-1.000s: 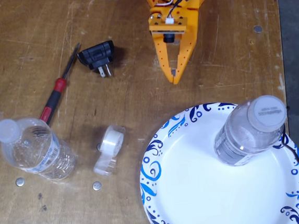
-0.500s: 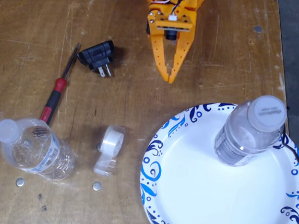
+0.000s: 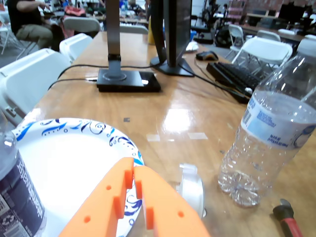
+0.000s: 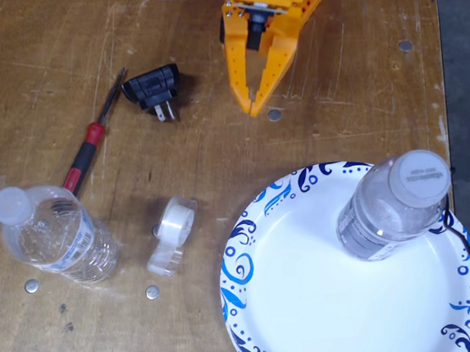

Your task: Move the bottles to the plate

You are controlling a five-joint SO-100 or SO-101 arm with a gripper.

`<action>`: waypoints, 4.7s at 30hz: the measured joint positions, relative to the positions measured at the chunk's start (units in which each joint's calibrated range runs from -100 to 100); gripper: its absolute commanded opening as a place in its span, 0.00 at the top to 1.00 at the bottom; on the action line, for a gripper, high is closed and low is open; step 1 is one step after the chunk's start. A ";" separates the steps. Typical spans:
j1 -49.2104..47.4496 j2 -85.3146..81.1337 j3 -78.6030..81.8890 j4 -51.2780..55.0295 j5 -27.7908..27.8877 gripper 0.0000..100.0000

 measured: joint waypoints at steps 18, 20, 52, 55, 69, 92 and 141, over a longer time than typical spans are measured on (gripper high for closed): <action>14.31 -0.08 0.00 -13.53 0.00 0.98; 18.41 -0.08 0.00 -13.62 -0.10 0.98; 23.34 56.63 -50.99 -9.45 -2.29 0.71; 23.06 67.62 -57.91 -12.26 -2.45 0.70; 22.79 93.12 -75.18 -22.30 -2.76 0.70; 19.60 103.02 -81.74 -28.77 -2.76 0.65; 23.97 104.78 -109.71 -7.23 -2.76 0.86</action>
